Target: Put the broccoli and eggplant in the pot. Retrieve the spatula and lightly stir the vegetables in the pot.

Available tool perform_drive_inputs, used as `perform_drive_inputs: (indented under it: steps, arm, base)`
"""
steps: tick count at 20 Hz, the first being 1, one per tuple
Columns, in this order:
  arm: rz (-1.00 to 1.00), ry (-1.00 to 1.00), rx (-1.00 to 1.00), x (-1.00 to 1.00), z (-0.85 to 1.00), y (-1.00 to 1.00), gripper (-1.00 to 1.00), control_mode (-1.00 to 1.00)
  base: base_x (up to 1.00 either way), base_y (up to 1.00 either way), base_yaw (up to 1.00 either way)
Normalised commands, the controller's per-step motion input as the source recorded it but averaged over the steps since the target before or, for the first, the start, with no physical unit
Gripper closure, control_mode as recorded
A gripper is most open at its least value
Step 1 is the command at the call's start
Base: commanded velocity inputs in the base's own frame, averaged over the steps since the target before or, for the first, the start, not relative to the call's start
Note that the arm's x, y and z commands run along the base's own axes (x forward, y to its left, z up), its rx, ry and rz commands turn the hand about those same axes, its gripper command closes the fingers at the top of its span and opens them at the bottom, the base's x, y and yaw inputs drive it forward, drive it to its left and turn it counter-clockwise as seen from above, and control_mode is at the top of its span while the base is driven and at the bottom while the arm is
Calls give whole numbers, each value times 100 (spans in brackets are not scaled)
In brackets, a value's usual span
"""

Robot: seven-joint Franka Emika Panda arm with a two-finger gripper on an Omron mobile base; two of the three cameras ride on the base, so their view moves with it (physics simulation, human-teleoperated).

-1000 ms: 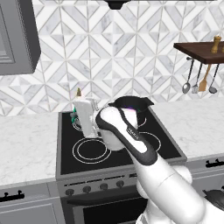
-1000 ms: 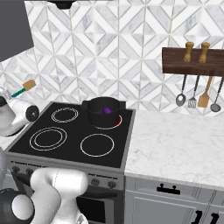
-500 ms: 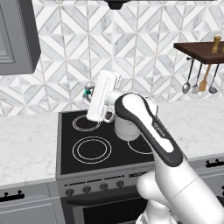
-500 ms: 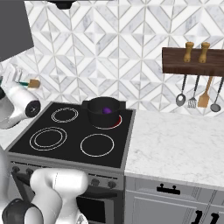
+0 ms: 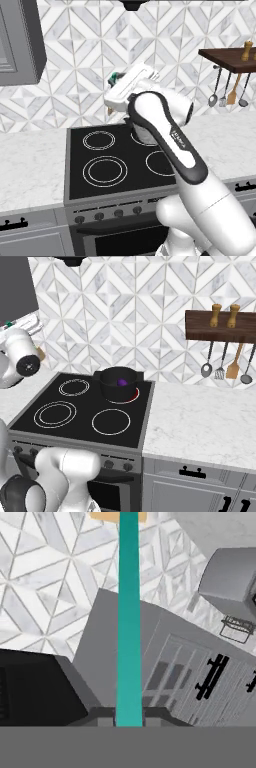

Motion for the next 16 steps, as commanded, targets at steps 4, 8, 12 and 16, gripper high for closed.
perform_drive_inputs:
  steps: [4, 8, 12, 16]
  arm:
    - [-3, 62, 15, 2, 49, -71, 100, -100]
    - [0, 43, 11, 27, 1, -72, 100, -100]
    - [1, 18, 17, 16, 2, -66, 100, -100]
    - [4, 25, 27, 19, 14, -43, 100, -100]
  base:
    - [0, 0, 0]
    - [0, 0, 0]
    - [0, 0, 0]
    - [0, 0, 0]
